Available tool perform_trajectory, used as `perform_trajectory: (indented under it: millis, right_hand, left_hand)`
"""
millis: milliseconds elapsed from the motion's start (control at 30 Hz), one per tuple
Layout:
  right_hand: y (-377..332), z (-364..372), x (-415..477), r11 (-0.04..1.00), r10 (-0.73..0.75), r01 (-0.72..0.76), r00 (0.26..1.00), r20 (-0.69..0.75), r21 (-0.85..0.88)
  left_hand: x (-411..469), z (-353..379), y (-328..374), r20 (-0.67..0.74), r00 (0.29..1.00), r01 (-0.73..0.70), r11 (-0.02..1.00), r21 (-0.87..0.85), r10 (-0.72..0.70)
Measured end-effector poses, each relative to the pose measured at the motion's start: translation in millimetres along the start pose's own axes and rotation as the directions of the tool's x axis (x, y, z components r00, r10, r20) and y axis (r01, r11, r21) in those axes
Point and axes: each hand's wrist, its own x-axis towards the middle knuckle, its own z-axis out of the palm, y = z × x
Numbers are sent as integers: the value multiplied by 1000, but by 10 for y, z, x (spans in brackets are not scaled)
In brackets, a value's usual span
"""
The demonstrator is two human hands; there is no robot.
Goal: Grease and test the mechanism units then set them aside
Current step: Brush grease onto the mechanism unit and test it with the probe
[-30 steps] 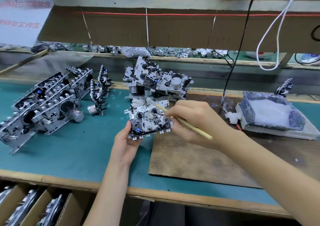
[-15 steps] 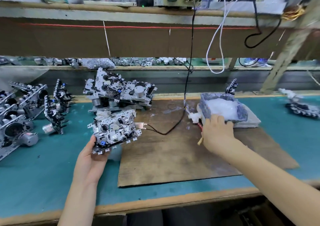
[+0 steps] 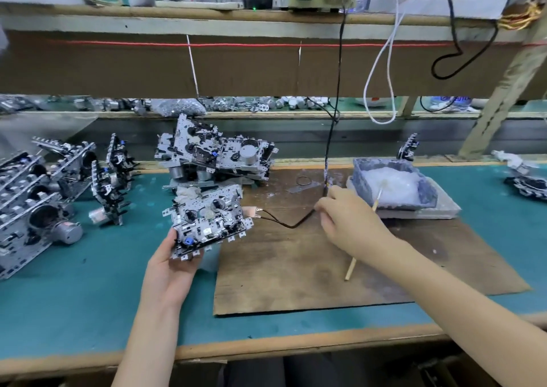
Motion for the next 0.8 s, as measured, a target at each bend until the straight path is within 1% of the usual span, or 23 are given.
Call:
perform_trajectory:
  millis: [33, 67, 133, 200, 233, 267, 300, 333, 400, 433, 500, 600, 633, 700, 800]
  right_hand:
    - [-107, -19, 13, 983, -83, 86, 996, -25, 164]
    - [-230, -25, 21, 940, -170, 162, 985, 2, 301]
    - [-491, 43, 42, 852, -337, 248, 934, 119, 462]
    - [-724, 204, 67, 800, -423, 228, 870, 253, 555]
    - [-831, 306, 75, 779, -436, 189, 849, 300, 598]
    - [-944, 399, 80, 752, -433, 142, 843, 319, 644]
    - [-1057, 486, 80, 710, -401, 74, 860, 316, 700]
    - [-1166, 562, 79, 641, -344, -14, 889, 304, 767]
    - [-1335, 690, 92, 465, -212, -155, 936, 280, 872]
    - [-1393, 747, 100, 389, -158, -188, 951, 266, 902]
    - [-1485, 801, 93, 259, -79, -185, 974, 211, 948]
    - [-1602, 810, 74, 114, 61, -110, 993, 104, 987]
    - [-1626, 809, 75, 82, 116, -80, 991, 70, 993]
    - [-1652, 766, 105, 55, 190, -21, 982, 10, 998]
    - [-1639, 656, 132, 90, 204, 11, 979, -30, 996]
  left_hand:
    - [-5, 9, 0, 2, 1000, 2, 1000, -2, -2]
    - [-2, 8, -7, 3, 1000, -2, 1000, -13, 2]
    - [-7, 13, -7, 8, 1000, -6, 999, -40, 6]
    - [-30, 27, -4, 12, 1000, -4, 999, -50, 5]
    - [-38, 35, -5, 20, 1000, 0, 999, -52, 2]
    - [-43, 45, -6, 33, 999, 8, 999, -49, -6]
    - [-50, 54, -5, 52, 998, 20, 999, -49, -17]
    - [-56, 62, -3, 71, 997, 32, 998, -50, -28]
    - [-64, 59, 4, 101, 994, 43, 999, -18, -41]
    - [-67, 53, 6, 110, 993, 46, 999, 11, -47]
    - [-71, 42, 9, 132, 990, 46, 998, 50, -52]
    - [-61, 46, 0, 144, 989, 26, 995, 92, -39]
    - [-61, 51, -4, 144, 989, 24, 993, 117, -40]
    - [-66, 61, -7, 153, 987, 19, 985, 171, -46]
    - [-84, 71, -16, 195, 979, 18, 977, 211, -60]
